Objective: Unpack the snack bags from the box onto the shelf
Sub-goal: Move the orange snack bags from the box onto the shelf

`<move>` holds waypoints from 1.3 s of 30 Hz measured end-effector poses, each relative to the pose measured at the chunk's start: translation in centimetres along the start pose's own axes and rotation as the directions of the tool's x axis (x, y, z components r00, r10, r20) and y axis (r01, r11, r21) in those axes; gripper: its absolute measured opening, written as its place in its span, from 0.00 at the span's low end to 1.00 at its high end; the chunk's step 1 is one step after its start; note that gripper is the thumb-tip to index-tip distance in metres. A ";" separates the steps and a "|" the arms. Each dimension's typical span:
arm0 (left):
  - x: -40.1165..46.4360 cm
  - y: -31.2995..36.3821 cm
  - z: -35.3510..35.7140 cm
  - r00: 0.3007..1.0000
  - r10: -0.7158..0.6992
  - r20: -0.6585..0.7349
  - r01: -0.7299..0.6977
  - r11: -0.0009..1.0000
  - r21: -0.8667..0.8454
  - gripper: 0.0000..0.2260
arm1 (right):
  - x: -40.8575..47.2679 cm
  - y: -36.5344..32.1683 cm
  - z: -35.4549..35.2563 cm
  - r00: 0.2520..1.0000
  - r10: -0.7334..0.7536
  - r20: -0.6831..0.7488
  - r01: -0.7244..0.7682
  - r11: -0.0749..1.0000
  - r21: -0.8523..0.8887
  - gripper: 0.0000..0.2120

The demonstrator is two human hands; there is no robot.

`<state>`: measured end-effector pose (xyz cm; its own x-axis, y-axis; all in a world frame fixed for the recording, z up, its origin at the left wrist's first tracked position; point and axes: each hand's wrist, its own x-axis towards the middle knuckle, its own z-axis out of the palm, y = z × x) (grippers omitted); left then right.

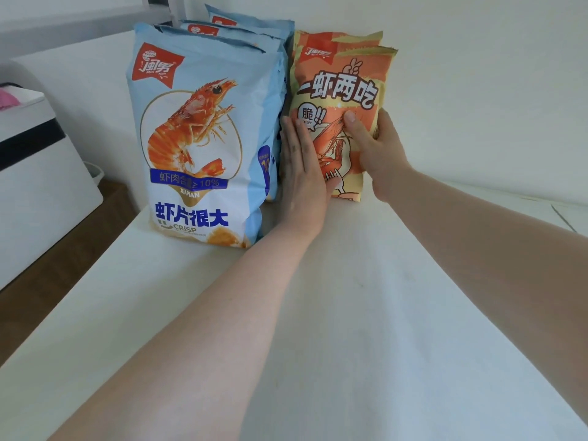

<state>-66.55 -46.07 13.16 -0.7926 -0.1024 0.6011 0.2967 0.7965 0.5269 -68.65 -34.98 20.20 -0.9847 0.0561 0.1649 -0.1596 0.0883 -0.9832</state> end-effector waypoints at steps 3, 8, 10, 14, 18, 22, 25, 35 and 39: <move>0.0 -0.1 0.1 1.000 -0.012 0.012 0.012 1.000 0.029 0.47 | 0.1 -0.1 -0.2 0.999 0.026 0.019 -0.026 1.000 -0.011 0.20; 0.0 -0.2 0.3 1.000 -0.003 0.003 0.003 0.994 0.106 0.48 | 0.2 0.1 -0.4 0.999 0.036 0.017 -0.035 0.998 -0.054 0.19; -0.1 -0.1 0.3 1.000 -0.009 -0.009 0.010 0.988 0.151 0.48 | 0.2 0.1 -0.4 0.999 0.035 0.015 -0.034 0.998 -0.057 0.19; -0.3 0.3 -0.2 1.000 -0.006 -0.015 0.009 0.980 0.198 0.46 | 0.1 0.1 -0.6 0.999 0.041 -0.012 -0.042 0.996 -0.083 0.28; -1.7 1.7 -1.5 1.000 -0.025 -0.016 0.027 0.992 0.123 0.41 | -0.9 -0.1 -1.8 0.995 0.085 -0.046 -0.092 0.981 -0.169 0.42; -5.2 3.8 -4.0 0.998 -0.021 0.054 0.020 1.000 0.013 0.32 | -5.2 -0.2 -3.9 0.987 0.113 -0.118 -0.141 0.954 -0.266 0.33; -7.6 5.4 -7.3 0.984 -0.034 0.174 0.031 0.999 0.020 0.27 | -10.3 -0.3 -5.8 0.994 0.047 -0.102 -0.092 0.861 -0.500 0.26; -21.8 13.7 -24.0 0.900 0.040 0.434 0.005 0.995 -0.101 0.23 | -36.0 -7.0 -8.0 0.999 0.009 0.042 0.027 0.629 -0.777 0.21; -30.9 14.9 -29.1 0.797 0.202 0.570 -0.161 0.979 -0.122 0.24 | -48.7 -7.2 -7.5 0.998 0.031 -0.061 -0.067 0.612 -0.788 0.20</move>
<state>-22.11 -48.33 19.89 -0.8751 0.4187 0.2426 0.4829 0.7238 0.4929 -19.01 -30.85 19.84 -0.9832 0.1190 0.1383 0.0233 0.8339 -0.5514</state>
